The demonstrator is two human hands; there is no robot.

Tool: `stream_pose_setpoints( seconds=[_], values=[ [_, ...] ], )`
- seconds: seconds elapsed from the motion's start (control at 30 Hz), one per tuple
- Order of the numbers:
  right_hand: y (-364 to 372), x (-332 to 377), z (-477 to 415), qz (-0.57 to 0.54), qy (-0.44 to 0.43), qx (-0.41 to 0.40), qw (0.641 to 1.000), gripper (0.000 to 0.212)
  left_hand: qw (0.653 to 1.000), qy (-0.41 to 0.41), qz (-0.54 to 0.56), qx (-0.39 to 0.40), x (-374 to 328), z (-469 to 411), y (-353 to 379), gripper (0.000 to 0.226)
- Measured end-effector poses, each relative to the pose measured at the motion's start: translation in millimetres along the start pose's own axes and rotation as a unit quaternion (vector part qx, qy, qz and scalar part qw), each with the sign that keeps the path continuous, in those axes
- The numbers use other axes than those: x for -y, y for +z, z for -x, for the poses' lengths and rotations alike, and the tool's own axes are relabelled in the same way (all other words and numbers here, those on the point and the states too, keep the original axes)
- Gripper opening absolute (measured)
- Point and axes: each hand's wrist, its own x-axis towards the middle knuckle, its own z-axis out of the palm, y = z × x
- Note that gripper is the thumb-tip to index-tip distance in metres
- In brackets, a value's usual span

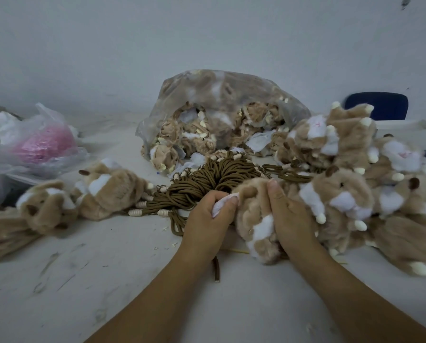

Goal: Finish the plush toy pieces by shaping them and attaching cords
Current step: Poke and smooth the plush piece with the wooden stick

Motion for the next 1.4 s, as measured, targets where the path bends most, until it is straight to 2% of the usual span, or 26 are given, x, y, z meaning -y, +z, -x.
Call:
stream_pose_setpoints(
  seconds=[0.13,0.2,0.3,0.33,0.4,0.47,0.53,0.57,0.6,0.63,0.67,0.73,0.83,0.93,0.97,1.07,1.17,1.23,1.3,1.4],
  values=[
    [1.2,0.0,2.6,0.026,-0.039,-0.003,0.999,0.04,0.994,-0.035,0.077,0.065,-0.3,0.4,4.0,0.029],
    [0.0,-1.4,5.4,0.048,-0.07,0.021,0.996,0.046,0.991,-0.05,0.09,0.088,1.7,-0.8,4.7,0.039],
    [-0.1,-8.4,5.8,0.072,-0.084,0.078,0.991,0.063,0.993,-0.065,0.062,0.08,1.1,-1.6,3.6,0.016],
    [0.8,-10.4,4.4,0.087,-0.093,0.078,0.989,0.062,0.993,-0.081,0.061,0.057,0.6,-2.0,3.7,0.01],
    [2.9,-10.3,2.0,0.128,-0.135,0.043,0.982,0.042,0.989,-0.121,0.086,-0.001,0.3,-4.0,2.8,0.012],
    [3.1,-4.6,1.4,0.166,-0.201,-0.037,0.965,0.023,0.978,-0.146,0.142,-0.048,1.4,-7.2,0.3,0.015],
    [4.3,4.6,4.6,0.188,-0.303,-0.118,0.927,0.024,0.96,-0.165,0.215,-0.066,-1.3,-9.4,-2.3,0.019],
    [6.3,8.9,7.7,0.205,-0.36,-0.135,0.9,0.023,0.951,-0.171,0.251,-0.065,-2.2,-10.0,-1.8,0.02],
    [10.0,10.8,11.0,0.218,-0.408,-0.123,0.878,0.022,0.944,-0.179,0.272,-0.058,-2.1,-10.8,-0.2,0.02],
    [14.9,11.6,14.3,0.226,-0.43,-0.085,0.87,0.021,0.94,-0.186,0.283,-0.049,-0.8,-9.9,1.3,0.02],
    [19.2,11.2,16.7,0.227,-0.415,-0.033,0.88,0.021,0.938,-0.187,0.29,-0.039,0.0,-7.9,2.2,0.02],
    [20.7,8.2,17.6,0.208,-0.32,0.049,0.923,0.019,0.928,-0.184,0.323,0.001,-2.0,-5.5,5.9,0.029],
    [14.8,-1.6,11.6,0.151,-0.235,0.075,0.957,0.02,0.93,-0.153,0.33,0.059,-2.0,-1.8,4.8,0.045],
    [15.4,-5.2,8.3,0.146,-0.215,0.107,0.96,0.009,0.947,-0.136,0.281,0.075,0.5,-1.1,4.6,0.039],
    [16.3,-6.0,8.2,0.141,-0.206,0.111,0.962,0.006,0.954,-0.13,0.259,0.077,0.6,-0.7,5.0,0.036],
    [18.0,-11.6,5.3,0.122,-0.156,0.105,0.975,0.018,0.972,-0.1,0.188,0.098,0.7,2.6,4.5,0.042],
    [14.7,-18.0,1.4,0.067,-0.093,0.091,0.989,0.021,0.979,-0.099,0.146,0.105,-4.2,3.3,6.9,0.033],
    [11.5,-19.2,-0.6,0.015,-0.067,0.078,0.995,0.026,0.977,-0.102,0.147,0.116,-4.4,1.8,7.3,0.027],
    [9.9,-19.2,-2.3,-0.008,-0.055,0.064,0.996,0.021,0.972,-0.101,0.168,0.128,-2.5,1.6,6.8,0.025],
    [11.8,-19.5,-1.5,-0.043,-0.053,0.075,0.995,0.018,0.956,-0.114,0.235,0.133,-1.8,1.3,4.7,0.036]
  ],
)
